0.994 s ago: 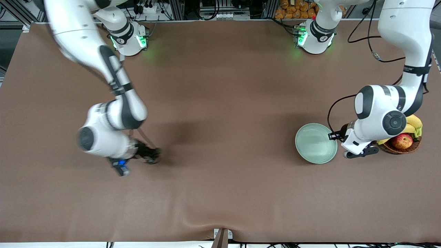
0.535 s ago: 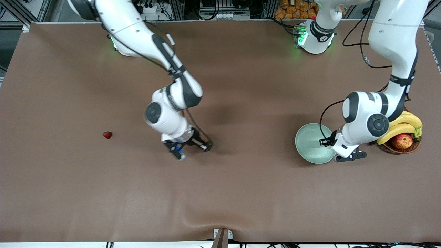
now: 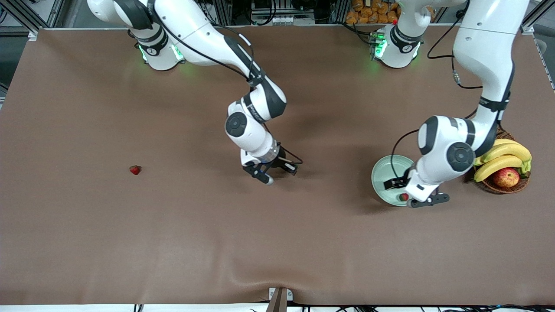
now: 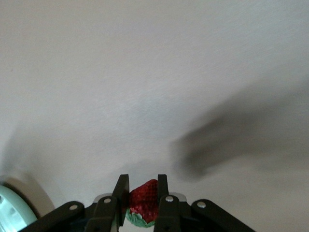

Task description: Collect all strawberries into plate

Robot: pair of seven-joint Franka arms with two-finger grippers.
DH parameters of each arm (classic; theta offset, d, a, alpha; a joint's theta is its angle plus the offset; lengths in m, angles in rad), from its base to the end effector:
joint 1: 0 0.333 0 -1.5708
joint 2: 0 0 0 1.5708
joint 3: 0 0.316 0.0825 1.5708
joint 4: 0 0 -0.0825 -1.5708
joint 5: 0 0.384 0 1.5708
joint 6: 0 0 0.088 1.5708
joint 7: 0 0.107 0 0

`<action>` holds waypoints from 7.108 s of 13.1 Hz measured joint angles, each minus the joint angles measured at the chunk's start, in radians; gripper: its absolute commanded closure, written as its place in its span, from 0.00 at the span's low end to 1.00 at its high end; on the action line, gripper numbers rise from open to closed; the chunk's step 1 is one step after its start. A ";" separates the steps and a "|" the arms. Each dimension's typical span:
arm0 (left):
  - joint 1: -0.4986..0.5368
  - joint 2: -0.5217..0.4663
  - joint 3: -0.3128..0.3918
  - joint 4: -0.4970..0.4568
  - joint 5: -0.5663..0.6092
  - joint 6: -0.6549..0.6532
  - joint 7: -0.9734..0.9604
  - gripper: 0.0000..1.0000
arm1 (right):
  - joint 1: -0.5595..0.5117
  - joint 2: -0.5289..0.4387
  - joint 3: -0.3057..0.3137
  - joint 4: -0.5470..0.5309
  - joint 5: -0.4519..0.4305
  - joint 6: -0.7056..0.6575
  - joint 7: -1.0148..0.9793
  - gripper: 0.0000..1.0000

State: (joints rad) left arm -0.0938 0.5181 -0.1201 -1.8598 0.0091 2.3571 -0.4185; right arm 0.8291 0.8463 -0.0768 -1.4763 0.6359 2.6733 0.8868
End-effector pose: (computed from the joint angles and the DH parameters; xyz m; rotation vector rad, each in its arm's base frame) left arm 0.6258 -0.1313 0.2397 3.0784 0.3294 -0.0507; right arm 0.5474 0.5041 0.2064 -2.5375 0.8108 0.0060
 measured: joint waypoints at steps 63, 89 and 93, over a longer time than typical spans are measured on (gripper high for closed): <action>0.018 -0.185 -0.077 0.033 0.042 -0.266 -0.043 0.00 | -0.097 0.067 0.091 0.047 0.297 0.092 -0.324 0.68; -0.298 0.373 -0.111 0.385 -0.068 0.301 -0.438 0.04 | -0.836 -0.578 0.166 0.046 -0.469 -1.043 -0.601 0.00; -0.298 0.373 -0.108 0.378 -0.068 0.230 -0.438 0.24 | -0.949 -0.646 0.169 0.041 -0.562 -1.150 -0.811 0.00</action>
State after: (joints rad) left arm -0.3922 0.8916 -0.2285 -1.4820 -0.0593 2.5872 -0.8569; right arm -0.1204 0.2006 0.0926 -1.4354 0.0743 1.5236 0.0756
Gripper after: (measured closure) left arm 0.075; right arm 0.000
